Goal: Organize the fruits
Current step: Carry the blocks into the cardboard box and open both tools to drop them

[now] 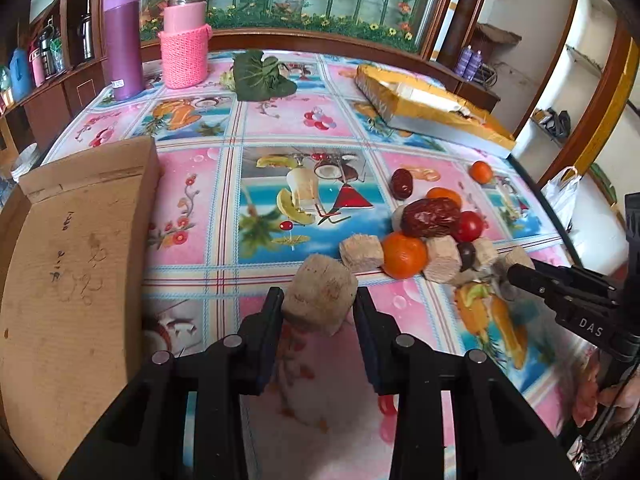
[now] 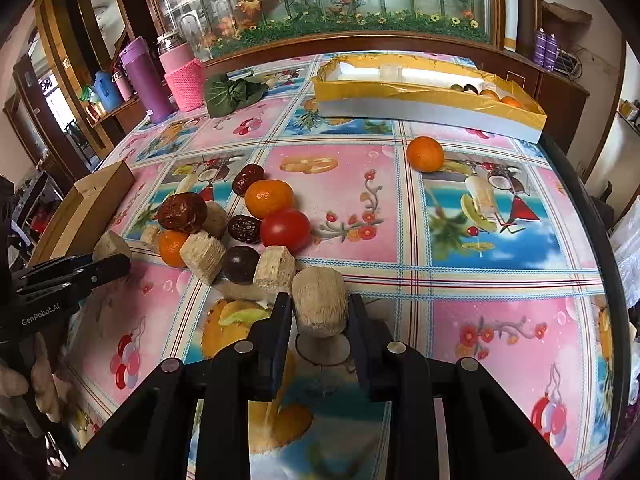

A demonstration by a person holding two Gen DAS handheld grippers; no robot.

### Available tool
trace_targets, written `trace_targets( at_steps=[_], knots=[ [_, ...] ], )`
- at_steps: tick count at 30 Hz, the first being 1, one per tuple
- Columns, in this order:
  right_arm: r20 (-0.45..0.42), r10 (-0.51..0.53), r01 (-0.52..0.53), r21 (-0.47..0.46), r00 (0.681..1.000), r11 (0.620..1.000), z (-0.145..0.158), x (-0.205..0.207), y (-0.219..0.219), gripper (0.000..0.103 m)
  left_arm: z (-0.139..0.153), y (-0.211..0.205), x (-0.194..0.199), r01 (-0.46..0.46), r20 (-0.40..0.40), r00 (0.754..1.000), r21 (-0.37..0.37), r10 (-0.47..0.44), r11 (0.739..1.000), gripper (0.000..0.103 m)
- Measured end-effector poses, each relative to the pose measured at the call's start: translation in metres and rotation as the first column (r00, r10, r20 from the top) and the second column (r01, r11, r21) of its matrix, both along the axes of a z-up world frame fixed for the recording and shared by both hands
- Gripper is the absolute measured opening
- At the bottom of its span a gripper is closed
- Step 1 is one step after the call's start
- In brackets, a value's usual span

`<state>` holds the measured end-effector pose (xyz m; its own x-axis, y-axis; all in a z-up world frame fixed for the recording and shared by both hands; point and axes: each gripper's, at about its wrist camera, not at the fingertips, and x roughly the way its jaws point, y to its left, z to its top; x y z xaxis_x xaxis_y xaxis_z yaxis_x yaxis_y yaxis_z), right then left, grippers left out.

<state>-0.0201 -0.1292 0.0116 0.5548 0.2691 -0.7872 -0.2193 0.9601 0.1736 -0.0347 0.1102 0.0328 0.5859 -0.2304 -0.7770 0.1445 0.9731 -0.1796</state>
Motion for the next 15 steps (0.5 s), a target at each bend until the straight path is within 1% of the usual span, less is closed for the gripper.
trace_targets(
  at_steps=[3,5,7,11,14,15],
  knots=[
    [0.017,-0.005,0.005,0.003,1.000,1.000,0.011,-0.014,0.002,0.030,0.012,0.015,-0.020,-0.010,0.032,0.999,-0.036,0.011,0.999,0.034],
    [0.026,0.001,-0.001,0.017,1.000,1.000,0.020,-0.023,0.009,0.030,0.019,0.027,-0.032,-0.029,0.055,0.998,-0.039,0.031,0.999,0.034],
    [0.037,0.021,-0.023,0.042,0.999,0.999,0.029,-0.032,0.022,0.030,0.026,0.045,-0.045,-0.066,0.084,0.994,-0.024,0.067,0.998,0.034],
    [0.061,0.104,-0.110,0.096,0.993,0.989,0.047,-0.046,0.069,0.030,0.034,0.095,-0.067,-0.179,0.120,0.977,0.019,0.176,0.984,0.035],
    [0.075,0.194,-0.203,0.140,0.978,0.969,0.057,-0.054,0.119,0.031,0.030,0.132,-0.078,-0.266,0.118,0.959,0.060,0.258,0.962,0.035],
    [0.078,0.228,-0.237,0.151,0.971,0.960,0.059,-0.056,0.138,0.031,0.026,0.147,-0.082,-0.303,0.112,0.949,0.080,0.293,0.950,0.035]
  ],
)
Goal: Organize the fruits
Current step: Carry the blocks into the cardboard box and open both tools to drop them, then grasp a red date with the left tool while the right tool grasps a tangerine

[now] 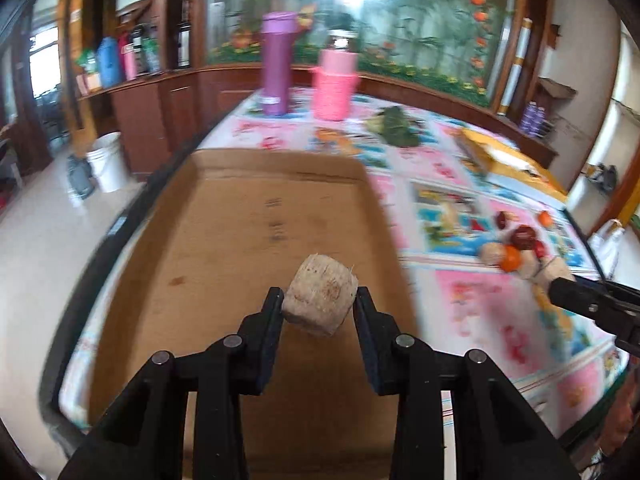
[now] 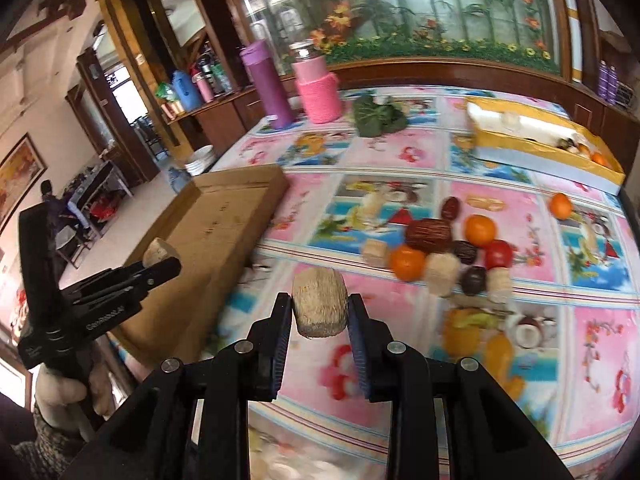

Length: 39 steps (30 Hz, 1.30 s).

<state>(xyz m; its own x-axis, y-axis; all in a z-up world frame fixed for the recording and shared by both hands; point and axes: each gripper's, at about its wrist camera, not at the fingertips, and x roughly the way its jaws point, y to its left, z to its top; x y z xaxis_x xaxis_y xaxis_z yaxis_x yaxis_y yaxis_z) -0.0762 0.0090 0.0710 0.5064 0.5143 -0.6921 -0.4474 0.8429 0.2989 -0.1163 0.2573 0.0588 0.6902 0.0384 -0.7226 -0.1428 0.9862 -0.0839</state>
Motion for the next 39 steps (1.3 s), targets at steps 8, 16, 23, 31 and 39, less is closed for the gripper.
trace_targets(
  at_steps=[8,16,23,31,39],
  knots=[
    [-0.045,0.211,-0.212,-0.005,0.976,0.977,-0.015,-0.010,0.133,0.031,-0.024,0.068,-0.016,-0.156,-0.061,0.986,0.011,0.157,0.988,0.035],
    [-0.103,0.250,-0.260,-0.092,0.963,0.961,-0.053,-0.011,0.186,0.031,-0.026,0.079,-0.022,-0.173,-0.058,0.984,-0.044,0.171,0.984,0.035],
    [-0.038,0.235,-0.238,-0.098,0.971,0.966,-0.044,-0.020,0.181,0.061,-0.009,0.075,-0.033,-0.200,-0.023,0.980,-0.046,0.199,0.979,0.050],
    [0.010,0.159,-0.158,-0.029,0.987,0.987,-0.020,-0.028,0.121,0.064,0.022,0.038,-0.047,-0.149,0.050,0.987,-0.017,0.150,0.989,0.067],
    [-0.008,-0.081,0.081,-0.004,0.997,0.997,-0.020,-0.028,-0.007,0.070,0.029,-0.044,-0.032,0.056,0.037,0.998,-0.033,-0.054,0.998,0.073]
  ],
)
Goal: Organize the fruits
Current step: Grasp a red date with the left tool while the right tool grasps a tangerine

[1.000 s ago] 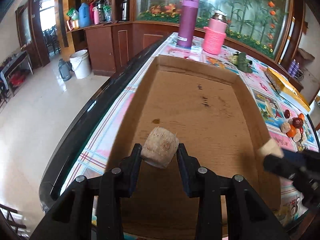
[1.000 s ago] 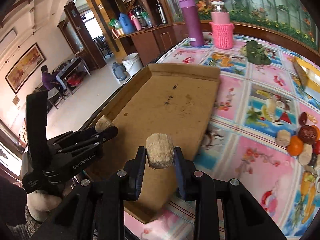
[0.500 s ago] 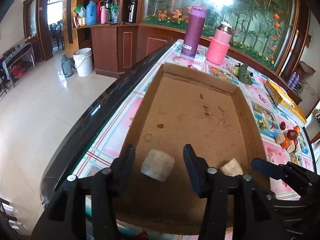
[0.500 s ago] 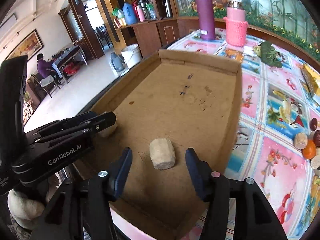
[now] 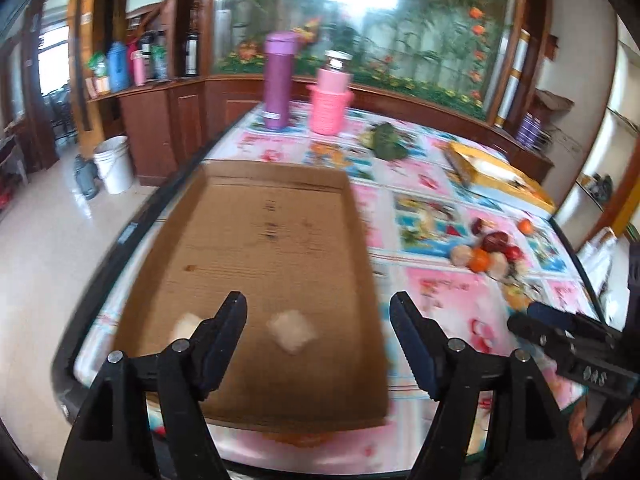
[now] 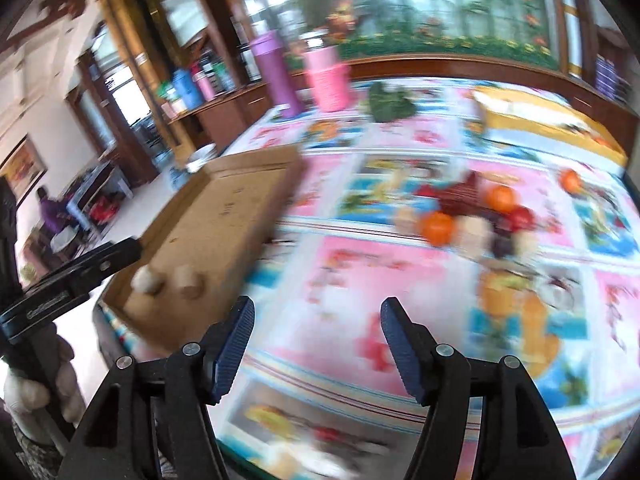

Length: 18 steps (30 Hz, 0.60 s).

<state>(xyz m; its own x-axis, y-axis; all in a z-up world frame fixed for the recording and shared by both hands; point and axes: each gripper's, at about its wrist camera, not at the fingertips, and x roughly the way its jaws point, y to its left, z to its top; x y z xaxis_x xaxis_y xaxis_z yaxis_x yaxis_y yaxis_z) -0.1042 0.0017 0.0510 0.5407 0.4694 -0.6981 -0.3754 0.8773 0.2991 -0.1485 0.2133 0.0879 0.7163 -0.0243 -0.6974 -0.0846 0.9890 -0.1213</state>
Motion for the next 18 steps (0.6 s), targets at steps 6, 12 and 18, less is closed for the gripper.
trace_targets(
  at_steps=[6,12,18],
  knots=[
    [-0.017,-0.186,0.186,0.011,0.982,0.982,-0.005,0.011,-0.088,0.070,-0.015,-0.068,0.022,0.160,-0.056,0.986,0.004,-0.160,0.987,0.073],
    [-0.053,-0.253,0.255,0.042,0.966,0.966,-0.018,0.028,-0.132,0.070,-0.026,-0.111,0.058,0.226,-0.093,0.970,0.020,-0.223,0.974,0.073],
    [-0.083,-0.287,0.292,0.048,0.954,0.955,-0.024,0.054,-0.156,0.070,-0.027,-0.146,0.109,0.275,-0.095,0.958,0.040,-0.270,0.961,0.073]
  ],
)
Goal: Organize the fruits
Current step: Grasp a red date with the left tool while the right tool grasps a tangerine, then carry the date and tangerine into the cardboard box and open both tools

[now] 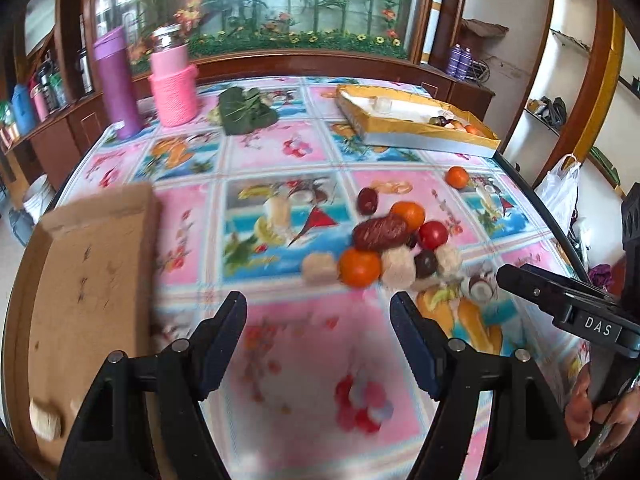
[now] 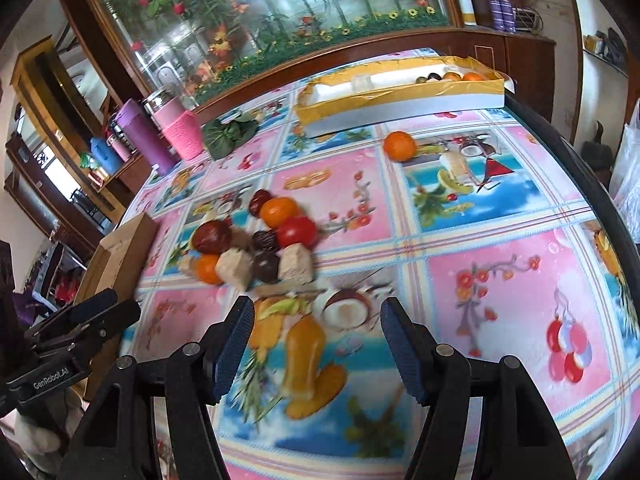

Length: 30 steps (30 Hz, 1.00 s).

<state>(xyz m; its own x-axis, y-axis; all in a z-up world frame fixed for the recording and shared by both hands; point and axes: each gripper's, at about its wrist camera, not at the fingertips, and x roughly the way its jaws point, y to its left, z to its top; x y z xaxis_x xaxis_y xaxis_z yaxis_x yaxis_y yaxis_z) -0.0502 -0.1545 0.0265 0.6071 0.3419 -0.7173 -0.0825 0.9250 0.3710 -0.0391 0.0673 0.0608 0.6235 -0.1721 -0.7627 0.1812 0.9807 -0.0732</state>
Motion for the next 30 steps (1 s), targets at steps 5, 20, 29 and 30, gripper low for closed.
trace_targets(
  at_steps=[5,20,29,30],
  knots=[
    [-0.004,-0.054,0.054,-0.056,0.999,0.997,0.006,0.044,-0.024,0.070,-0.004,-0.028,0.034,0.074,0.026,0.997,0.005,-0.074,0.997,0.073],
    [-0.031,-0.124,0.114,-0.217,0.992,0.969,-0.024,0.162,-0.029,0.062,-0.033,-0.044,0.070,0.132,-0.027,0.991,0.011,-0.132,0.991,0.050],
    [-0.018,-0.102,0.094,-0.242,0.995,0.966,-0.020,0.152,-0.023,0.033,-0.016,-0.032,0.054,0.101,0.018,0.995,-0.026,-0.100,0.995,0.041],
    [-0.015,-0.102,0.096,-0.232,0.995,0.968,-0.017,0.147,-0.024,0.033,-0.011,-0.027,0.050,0.096,0.027,0.995,-0.038,-0.095,0.995,0.041]
  ],
)
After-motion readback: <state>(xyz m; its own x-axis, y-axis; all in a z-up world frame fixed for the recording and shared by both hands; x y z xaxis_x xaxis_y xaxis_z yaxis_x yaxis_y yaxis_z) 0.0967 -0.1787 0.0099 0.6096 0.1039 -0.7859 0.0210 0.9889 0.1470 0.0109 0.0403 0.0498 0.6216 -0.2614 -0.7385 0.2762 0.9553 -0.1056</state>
